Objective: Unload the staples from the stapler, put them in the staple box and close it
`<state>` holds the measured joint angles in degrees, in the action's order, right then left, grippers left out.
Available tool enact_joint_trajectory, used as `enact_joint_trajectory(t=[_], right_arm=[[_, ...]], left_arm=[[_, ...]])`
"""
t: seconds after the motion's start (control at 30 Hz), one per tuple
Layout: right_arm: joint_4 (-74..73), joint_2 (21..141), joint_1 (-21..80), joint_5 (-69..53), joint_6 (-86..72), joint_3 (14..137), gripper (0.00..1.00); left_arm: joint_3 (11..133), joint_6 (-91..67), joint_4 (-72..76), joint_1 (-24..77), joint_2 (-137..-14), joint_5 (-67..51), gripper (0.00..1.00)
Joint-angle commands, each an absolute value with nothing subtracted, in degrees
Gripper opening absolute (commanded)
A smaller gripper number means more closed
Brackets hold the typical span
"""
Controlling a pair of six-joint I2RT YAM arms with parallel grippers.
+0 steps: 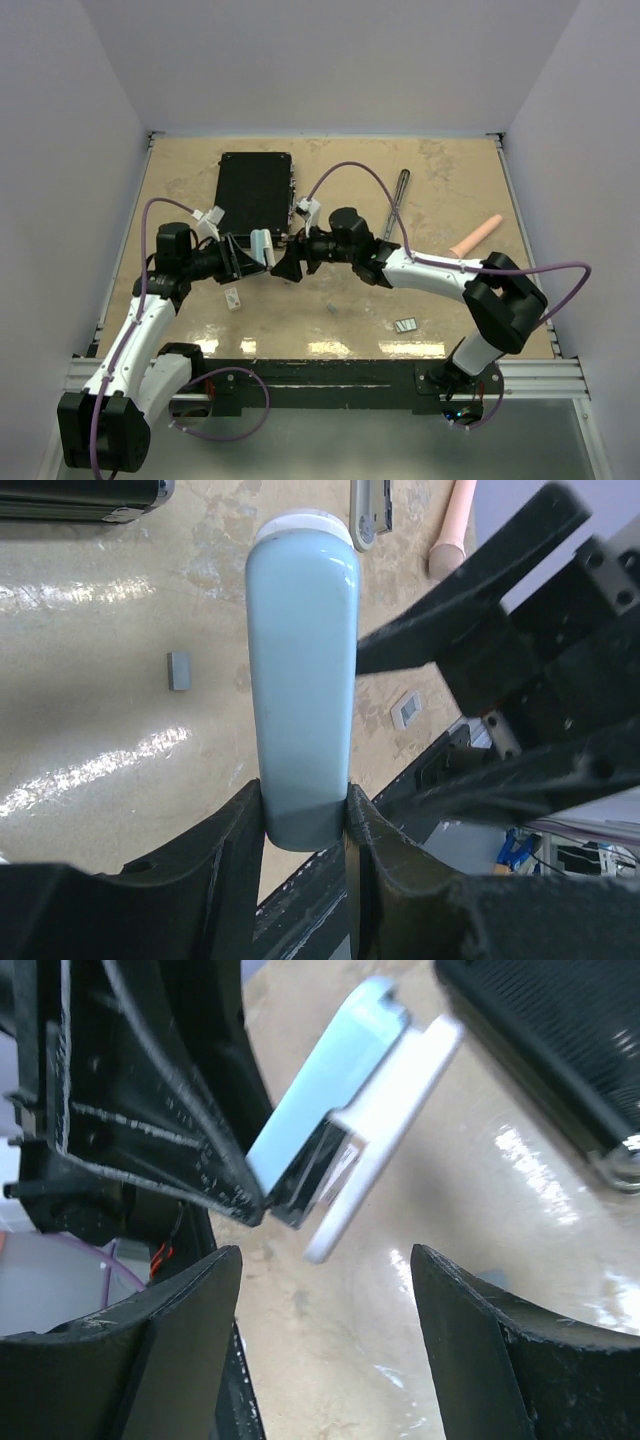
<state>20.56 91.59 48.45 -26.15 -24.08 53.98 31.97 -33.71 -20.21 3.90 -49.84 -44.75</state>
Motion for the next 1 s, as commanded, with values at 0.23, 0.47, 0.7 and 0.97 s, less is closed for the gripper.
enact_joint_trajectory(t=[0.23, 0.47, 0.7, 0.97], right_arm=[[18.8, 96.4, 53.3, -10.6, -22.5, 57.8, 0.7], [28.3, 97.5, 53.4, -7.6, -28.0, 56.3, 0.66], [25.7, 99.3, 53.2, -0.7, -27.7, 58.3, 0.59], [25.2, 101.5, 48.1, -2.1, -27.2, 60.4, 0.56]], left_arm=[[34.9, -37.6, -16.8, 4.2, -48.4, -44.0, 0.0], [32.8, -37.4, -17.2, 4.2, -47.6, -45.4, 0.0], [32.2, -37.0, -17.9, 4.2, -47.0, -46.5, 0.0], [33.0, -32.5, -23.5, 4.2, -48.2, -47.5, 0.0]])
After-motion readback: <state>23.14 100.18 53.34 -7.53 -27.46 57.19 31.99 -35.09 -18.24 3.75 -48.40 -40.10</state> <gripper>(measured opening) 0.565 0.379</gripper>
